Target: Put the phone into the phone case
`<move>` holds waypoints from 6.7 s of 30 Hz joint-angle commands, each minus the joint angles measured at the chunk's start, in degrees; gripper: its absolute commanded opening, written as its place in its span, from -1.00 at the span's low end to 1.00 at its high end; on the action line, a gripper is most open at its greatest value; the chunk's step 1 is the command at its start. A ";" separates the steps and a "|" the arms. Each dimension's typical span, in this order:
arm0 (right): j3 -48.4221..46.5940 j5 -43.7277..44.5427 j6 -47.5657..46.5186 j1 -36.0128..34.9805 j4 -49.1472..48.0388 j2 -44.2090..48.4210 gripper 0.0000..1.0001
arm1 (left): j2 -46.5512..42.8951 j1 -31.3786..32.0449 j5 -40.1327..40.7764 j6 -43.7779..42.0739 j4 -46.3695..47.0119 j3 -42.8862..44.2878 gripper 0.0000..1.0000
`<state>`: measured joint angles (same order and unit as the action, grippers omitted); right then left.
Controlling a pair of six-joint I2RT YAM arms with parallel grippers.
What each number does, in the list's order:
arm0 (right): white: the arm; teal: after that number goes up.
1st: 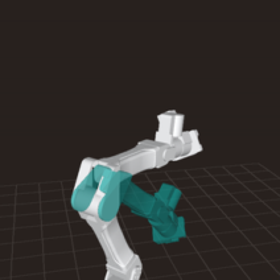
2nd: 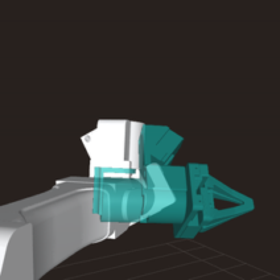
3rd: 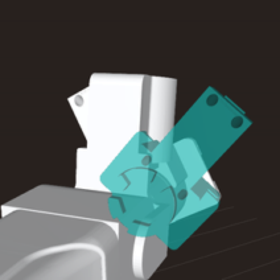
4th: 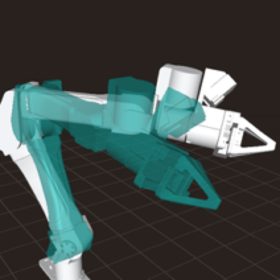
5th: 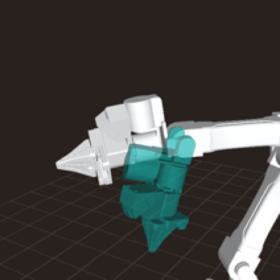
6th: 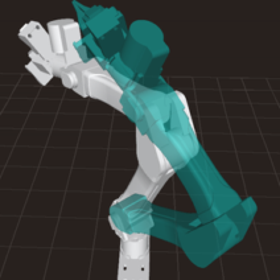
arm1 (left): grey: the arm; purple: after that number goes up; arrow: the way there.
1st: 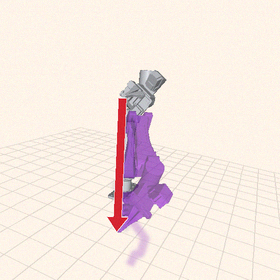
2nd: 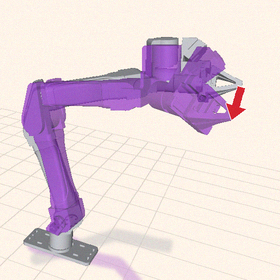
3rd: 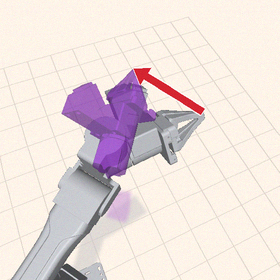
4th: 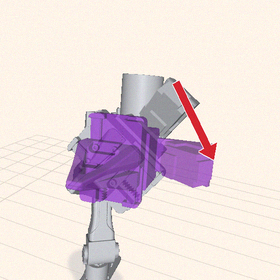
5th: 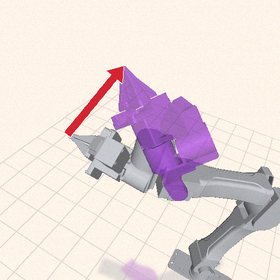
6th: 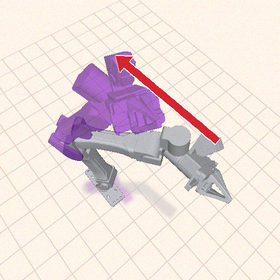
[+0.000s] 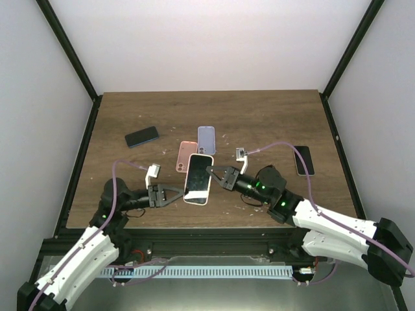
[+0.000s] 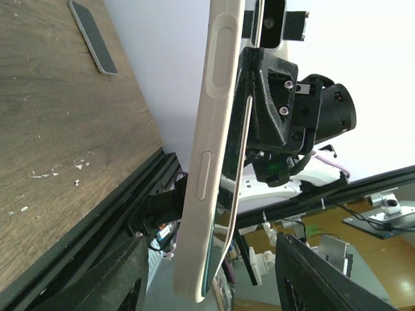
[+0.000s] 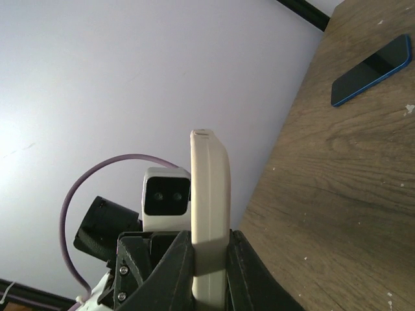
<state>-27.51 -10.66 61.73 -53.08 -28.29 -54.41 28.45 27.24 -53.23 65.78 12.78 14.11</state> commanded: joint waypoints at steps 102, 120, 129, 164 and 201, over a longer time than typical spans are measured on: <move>-43.89 13.40 -49.35 53.58 62.50 -43.14 1.00 | 5.83 0.30 22.17 -43.13 -50.45 26.49 1.00; -42.86 10.07 -52.32 63.71 61.83 -49.70 1.00 | 5.14 0.35 22.54 -42.93 -50.37 26.40 1.00; -41.20 16.65 -52.23 64.14 59.75 -51.26 1.00 | 4.66 0.34 22.16 -43.25 -50.30 26.49 1.00; -39.99 14.60 -52.42 64.14 66.07 -49.77 1.00 | 2.49 0.34 21.57 -43.20 -49.87 26.11 1.00; -36.53 13.23 -48.88 58.42 65.07 -50.62 0.44 | 32.55 -1.33 48.16 -32.51 -41.46 30.93 0.73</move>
<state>-66.67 3.70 10.85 6.52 35.44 -106.06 54.85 26.79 -12.36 31.07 -34.63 42.39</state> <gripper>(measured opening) 0.793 0.878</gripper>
